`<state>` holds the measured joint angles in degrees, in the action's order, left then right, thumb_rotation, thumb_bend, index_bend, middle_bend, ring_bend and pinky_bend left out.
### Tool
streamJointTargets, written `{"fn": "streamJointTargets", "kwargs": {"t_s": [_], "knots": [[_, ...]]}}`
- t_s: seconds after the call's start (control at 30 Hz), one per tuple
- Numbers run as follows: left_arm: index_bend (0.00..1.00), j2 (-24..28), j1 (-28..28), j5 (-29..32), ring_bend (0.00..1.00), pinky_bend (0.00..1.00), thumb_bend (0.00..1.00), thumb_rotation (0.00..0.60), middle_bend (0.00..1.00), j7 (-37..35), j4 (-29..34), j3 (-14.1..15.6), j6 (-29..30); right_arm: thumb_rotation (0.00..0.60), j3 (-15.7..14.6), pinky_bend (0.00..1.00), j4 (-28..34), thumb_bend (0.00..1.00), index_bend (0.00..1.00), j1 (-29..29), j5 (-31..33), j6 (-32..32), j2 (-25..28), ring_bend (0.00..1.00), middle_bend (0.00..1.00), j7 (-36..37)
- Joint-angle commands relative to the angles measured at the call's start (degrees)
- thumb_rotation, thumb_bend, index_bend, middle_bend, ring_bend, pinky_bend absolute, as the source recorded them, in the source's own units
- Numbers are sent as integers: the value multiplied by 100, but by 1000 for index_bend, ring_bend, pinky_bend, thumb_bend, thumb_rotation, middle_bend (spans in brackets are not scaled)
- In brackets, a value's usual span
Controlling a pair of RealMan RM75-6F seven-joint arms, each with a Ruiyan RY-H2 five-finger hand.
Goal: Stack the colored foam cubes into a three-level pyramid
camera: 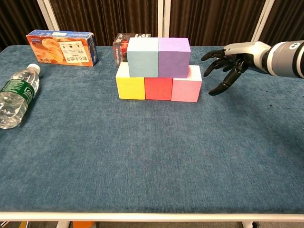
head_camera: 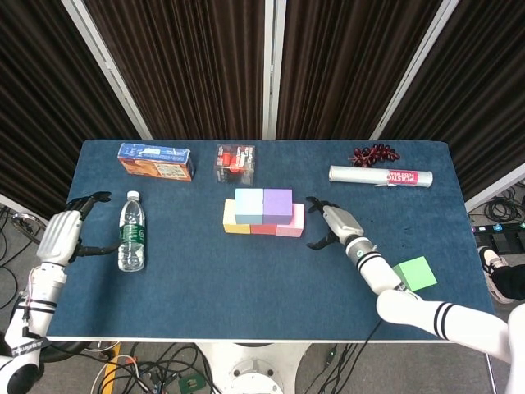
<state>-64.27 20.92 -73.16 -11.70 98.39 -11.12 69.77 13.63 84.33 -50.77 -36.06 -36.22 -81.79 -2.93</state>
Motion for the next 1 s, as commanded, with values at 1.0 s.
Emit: {"fn": "streamJointTargets", "kwargs": {"t_s": [1.0], "knots": [[174,-47,87,-11,185,159,54,600,216,34,-194,40,-201,600,101,0,223,97,0,346,-830,-89,239,0,194,752]]}}
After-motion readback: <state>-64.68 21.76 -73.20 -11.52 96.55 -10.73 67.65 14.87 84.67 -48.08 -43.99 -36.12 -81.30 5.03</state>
